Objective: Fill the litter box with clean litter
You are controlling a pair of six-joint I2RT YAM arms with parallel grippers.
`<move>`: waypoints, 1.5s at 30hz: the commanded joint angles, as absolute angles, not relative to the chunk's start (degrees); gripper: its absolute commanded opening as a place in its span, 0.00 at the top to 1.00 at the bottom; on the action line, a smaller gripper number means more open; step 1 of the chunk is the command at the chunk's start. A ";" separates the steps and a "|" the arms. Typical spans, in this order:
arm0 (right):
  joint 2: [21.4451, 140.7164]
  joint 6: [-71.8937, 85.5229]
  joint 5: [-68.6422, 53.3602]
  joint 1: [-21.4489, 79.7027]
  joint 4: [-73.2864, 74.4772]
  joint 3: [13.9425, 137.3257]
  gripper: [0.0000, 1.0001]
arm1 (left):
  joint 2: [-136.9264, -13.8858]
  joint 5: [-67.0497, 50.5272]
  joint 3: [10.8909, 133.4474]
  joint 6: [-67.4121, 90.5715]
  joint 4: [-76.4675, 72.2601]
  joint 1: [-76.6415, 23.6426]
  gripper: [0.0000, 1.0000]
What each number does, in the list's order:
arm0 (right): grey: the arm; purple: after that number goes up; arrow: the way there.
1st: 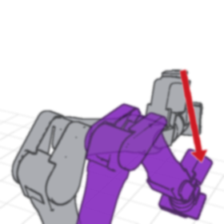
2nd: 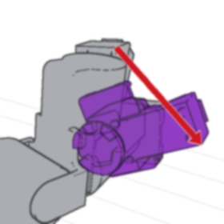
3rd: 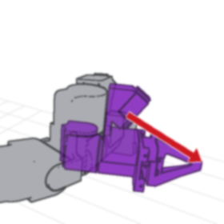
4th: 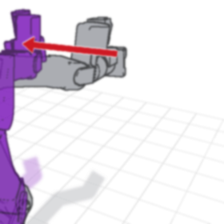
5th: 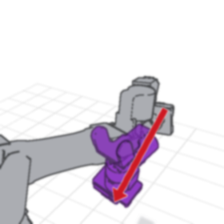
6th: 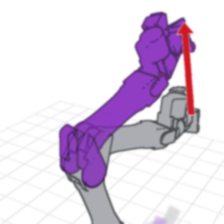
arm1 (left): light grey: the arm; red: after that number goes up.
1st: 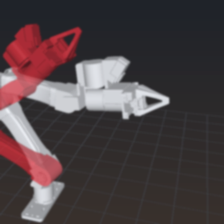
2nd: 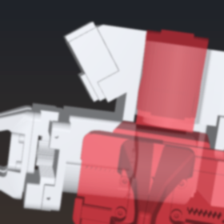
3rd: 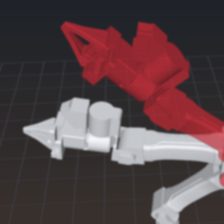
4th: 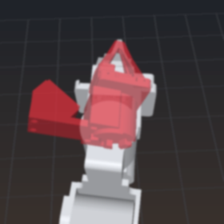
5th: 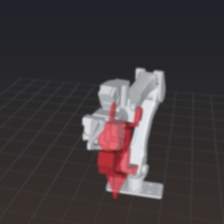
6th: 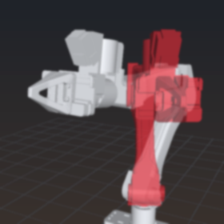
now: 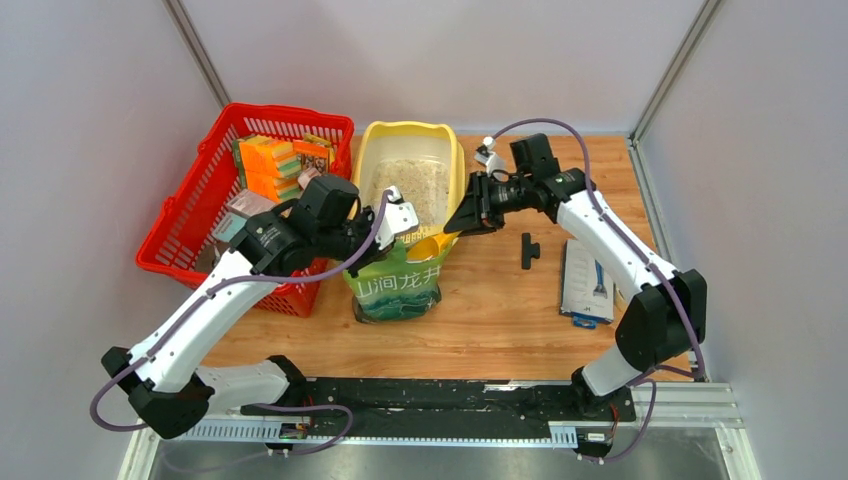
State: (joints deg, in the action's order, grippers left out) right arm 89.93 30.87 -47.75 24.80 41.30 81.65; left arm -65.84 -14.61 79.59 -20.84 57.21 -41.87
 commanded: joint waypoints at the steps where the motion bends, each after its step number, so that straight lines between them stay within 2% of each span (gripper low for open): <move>1: 87.10 31.46 -53.51 19.09 34.99 79.98 1.00 | -61.52 -17.84 87.54 -28.20 55.54 -42.28 1.00; 7: 87.45 30.41 -59.68 16.88 33.32 77.35 1.00 | -62.66 -18.02 89.12 -32.43 59.50 -42.28 1.00; 11: 87.63 35.84 -64.86 16.44 27.08 75.24 1.00 | -63.37 -17.84 90.00 -33.57 60.64 -42.36 1.00; 17: 87.71 44.90 -66.70 13.63 19.79 73.65 1.00 | -63.46 -17.84 89.74 -33.49 59.94 -42.28 1.00; 21: 88.24 47.11 -66.62 13.27 20.74 74.96 1.00 | -63.37 -17.23 89.74 -33.31 59.24 -42.28 1.00; 29: 85.70 47.73 -64.60 13.27 24.61 76.02 1.00 | -63.02 -14.24 90.53 -34.27 60.38 -42.28 1.00; 37: 83.24 40.17 -59.95 13.27 31.37 79.63 1.00 | -64.51 -12.39 92.72 -36.65 62.23 -42.28 1.00; 45: 81.56 34.63 -45.98 17.13 38.14 80.77 1.00 | -66.97 -14.15 93.51 -35.51 59.85 -42.80 1.00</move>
